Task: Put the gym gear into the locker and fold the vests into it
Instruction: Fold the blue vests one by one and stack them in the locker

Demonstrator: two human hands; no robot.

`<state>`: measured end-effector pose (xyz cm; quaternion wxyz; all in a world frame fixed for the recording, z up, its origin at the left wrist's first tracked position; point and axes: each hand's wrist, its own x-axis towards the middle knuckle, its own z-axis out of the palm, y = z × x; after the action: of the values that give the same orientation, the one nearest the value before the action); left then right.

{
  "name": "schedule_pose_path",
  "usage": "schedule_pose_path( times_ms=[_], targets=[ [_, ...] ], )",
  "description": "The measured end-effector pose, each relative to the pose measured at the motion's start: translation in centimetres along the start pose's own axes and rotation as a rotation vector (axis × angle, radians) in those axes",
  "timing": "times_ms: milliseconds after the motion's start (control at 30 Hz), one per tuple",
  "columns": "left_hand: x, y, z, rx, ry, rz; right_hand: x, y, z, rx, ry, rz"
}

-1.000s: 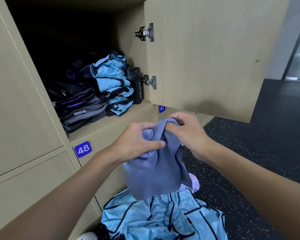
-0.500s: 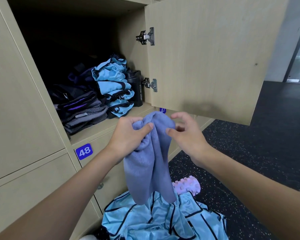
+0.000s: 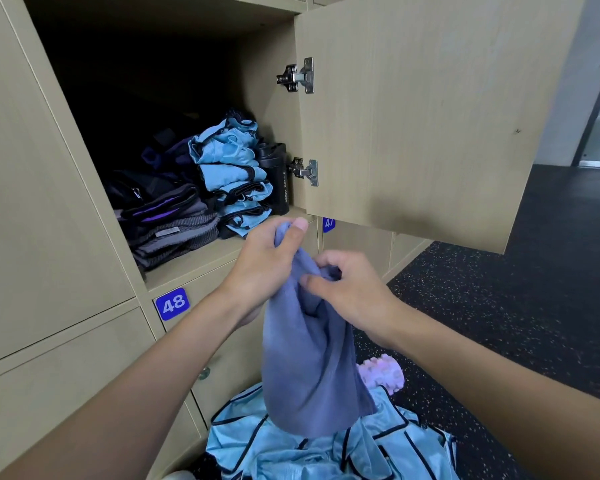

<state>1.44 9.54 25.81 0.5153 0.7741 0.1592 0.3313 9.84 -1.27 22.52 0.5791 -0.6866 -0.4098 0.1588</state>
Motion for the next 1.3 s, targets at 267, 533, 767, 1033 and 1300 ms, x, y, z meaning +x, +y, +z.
schedule_pose_path(
  times_ms=[267, 533, 767, 1033, 1300],
  targets=[
    [0.2, -1.8, -1.9, 0.125, 0.043, -0.304, 0.4, -0.3, -1.7, 0.035, 0.120, 0.044],
    [-0.2, -2.0, -1.4, 0.012, -0.006, -0.441, 0.3, -0.5, -2.6, 0.045, 0.133, 0.039],
    [-0.7, -2.4, -0.5, -0.020, -0.152, -0.466, 0.3, -0.1, -3.1, 0.029, 0.109, 0.017],
    [-0.5, -1.6, -0.8, -0.252, -0.004, -0.400, 0.7, 0.1, -3.7, 0.068, 0.167, 0.036],
    [1.2, -2.1, -5.6, -0.150, 0.346, -0.280, 2.2, 1.5, -7.7, 0.072, 0.367, 0.135]
  ],
)
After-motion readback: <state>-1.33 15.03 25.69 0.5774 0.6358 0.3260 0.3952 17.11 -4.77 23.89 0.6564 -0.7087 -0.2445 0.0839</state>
